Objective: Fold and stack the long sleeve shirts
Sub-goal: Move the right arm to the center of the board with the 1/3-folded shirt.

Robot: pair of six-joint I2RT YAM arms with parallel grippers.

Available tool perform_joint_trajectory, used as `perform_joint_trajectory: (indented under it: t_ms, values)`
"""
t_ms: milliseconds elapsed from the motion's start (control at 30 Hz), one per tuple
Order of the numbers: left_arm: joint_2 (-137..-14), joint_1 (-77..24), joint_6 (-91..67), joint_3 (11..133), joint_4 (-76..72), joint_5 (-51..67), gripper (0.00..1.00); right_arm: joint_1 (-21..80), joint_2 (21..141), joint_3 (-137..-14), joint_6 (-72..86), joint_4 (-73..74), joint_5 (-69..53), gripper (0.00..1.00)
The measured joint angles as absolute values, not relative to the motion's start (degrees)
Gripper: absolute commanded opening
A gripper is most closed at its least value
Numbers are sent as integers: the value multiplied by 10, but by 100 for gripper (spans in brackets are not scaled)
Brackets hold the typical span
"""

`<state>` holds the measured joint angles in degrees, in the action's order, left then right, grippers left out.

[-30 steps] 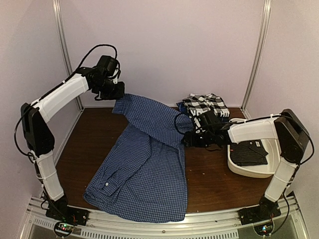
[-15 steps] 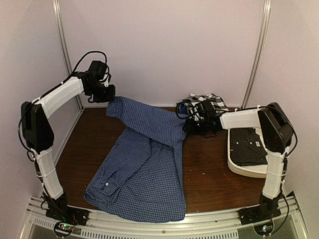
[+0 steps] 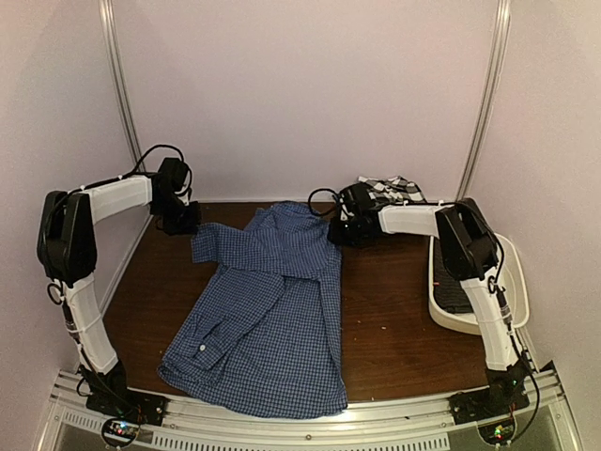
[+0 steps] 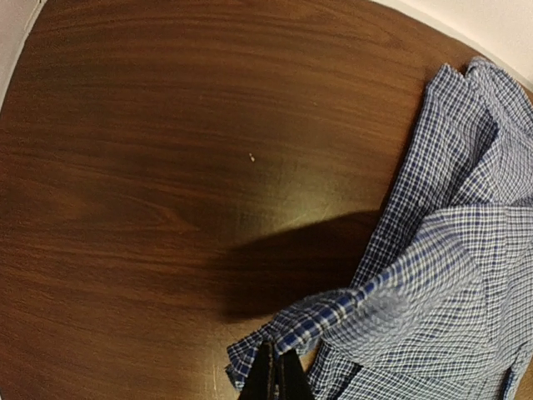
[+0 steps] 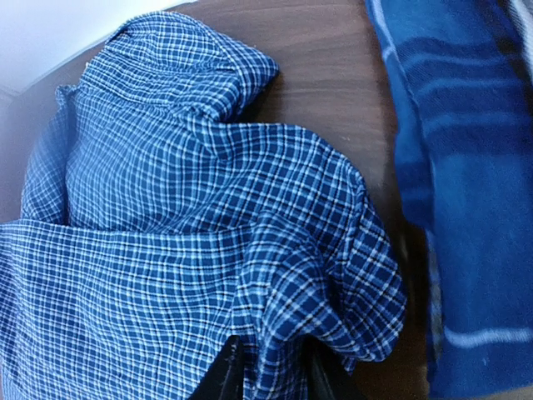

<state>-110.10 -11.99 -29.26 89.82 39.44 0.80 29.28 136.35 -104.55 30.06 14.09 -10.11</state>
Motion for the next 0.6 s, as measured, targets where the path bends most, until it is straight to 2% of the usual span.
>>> perform_joint_trajectory:
  t_ms: [200,300,400,600]
  values:
    - [-1101,-120,-304,860,376,24,0,293,1450,-1184,277,185,-113,22]
    - [-1101,-120,-316,850,364,32,0,291,1493,-1258,265,203,-121,24]
    - [-1099,-120,-334,827,344,44,0,287,1529,-1319,255,214,-132,32]
    - [-1074,-124,-369,760,332,71,0,259,1559,-1371,236,213,-171,64]
